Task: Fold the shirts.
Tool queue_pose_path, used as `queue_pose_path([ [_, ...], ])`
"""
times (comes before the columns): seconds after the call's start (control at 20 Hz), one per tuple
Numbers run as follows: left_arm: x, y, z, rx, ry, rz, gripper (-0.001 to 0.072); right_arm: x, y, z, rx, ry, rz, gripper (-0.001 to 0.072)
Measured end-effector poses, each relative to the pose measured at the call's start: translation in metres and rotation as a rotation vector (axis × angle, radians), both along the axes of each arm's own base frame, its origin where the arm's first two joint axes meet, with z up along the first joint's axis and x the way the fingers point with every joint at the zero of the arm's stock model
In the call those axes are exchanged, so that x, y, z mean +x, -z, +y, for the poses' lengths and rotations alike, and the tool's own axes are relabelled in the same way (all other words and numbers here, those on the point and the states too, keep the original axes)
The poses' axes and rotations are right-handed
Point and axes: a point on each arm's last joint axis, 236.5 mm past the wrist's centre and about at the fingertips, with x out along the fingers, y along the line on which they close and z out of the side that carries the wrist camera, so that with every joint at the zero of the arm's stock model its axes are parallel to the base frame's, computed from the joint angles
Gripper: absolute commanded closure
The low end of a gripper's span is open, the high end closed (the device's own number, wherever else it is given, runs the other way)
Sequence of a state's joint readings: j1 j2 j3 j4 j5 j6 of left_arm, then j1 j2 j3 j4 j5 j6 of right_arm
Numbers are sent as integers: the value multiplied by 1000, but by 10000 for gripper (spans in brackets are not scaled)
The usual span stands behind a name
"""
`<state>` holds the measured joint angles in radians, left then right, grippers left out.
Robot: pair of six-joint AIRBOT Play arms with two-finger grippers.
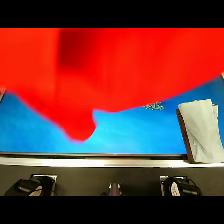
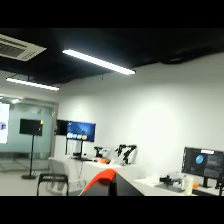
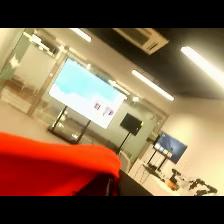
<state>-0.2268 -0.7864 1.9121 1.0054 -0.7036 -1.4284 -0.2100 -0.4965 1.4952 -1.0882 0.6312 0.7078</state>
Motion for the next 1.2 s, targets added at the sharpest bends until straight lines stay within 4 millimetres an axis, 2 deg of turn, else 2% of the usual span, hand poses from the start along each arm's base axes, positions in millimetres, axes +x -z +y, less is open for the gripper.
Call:
queue_pose_path([
  [0.1, 3, 7, 9, 12, -46, 43, 682, -6, 3, 1, -9, 7, 18, 695],
  [0.2, 10, 18, 19, 34, -108, 98, 681, 2, 18, 0, -26, 15, 92, 695],
  [0.3, 33, 42, 32, 86, -199, 192, 681, 25, 48, -4, -37, 22, 226, 695],
  [0.4, 70, 84, 45, 165, -297, 338, 680, 57, 91, -9, -36, 13, 406, 695],
  [0.5, 109, 137, 53, 252, -369, 504, 680, 97, 147, -15, -27, -8, 625, 695],
  [0.6, 152, 205, 57, 343, -417, 686, 680, 139, 215, -21, -3, -42, 865, 695],
  [0.75, 208, 330, 59, 479, -448, 960, 681, 195, 329, -26, 54, -102, 1199, 695],
  [0.85, 238, 409, 61, 529, -461, 1111, 681, 226, 396, -24, 92, -135, 1353, 695],
  [0.9, 248, 447, 62, 547, -464, 1189, 681, 239, 423, -22, 107, -145, 1399, 695],
  [0.95, 258, 479, 64, 554, -467, 1251, 680, 252, 449, -19, 118, -154, 1435, 695],
  [1.05, 272, 532, 69, 567, -474, 1355, 681, 277, 487, -12, 145, -155, 1458, 695],
  [1.1, 277, 552, 71, 566, -474, 1392, 681, 289, 501, -11, 156, -148, 1449, 695],
  [1.2, 293, 576, 74, 551, -479, 1423, 680, 312, 514, -14, 186, -119, 1397, 695],
])
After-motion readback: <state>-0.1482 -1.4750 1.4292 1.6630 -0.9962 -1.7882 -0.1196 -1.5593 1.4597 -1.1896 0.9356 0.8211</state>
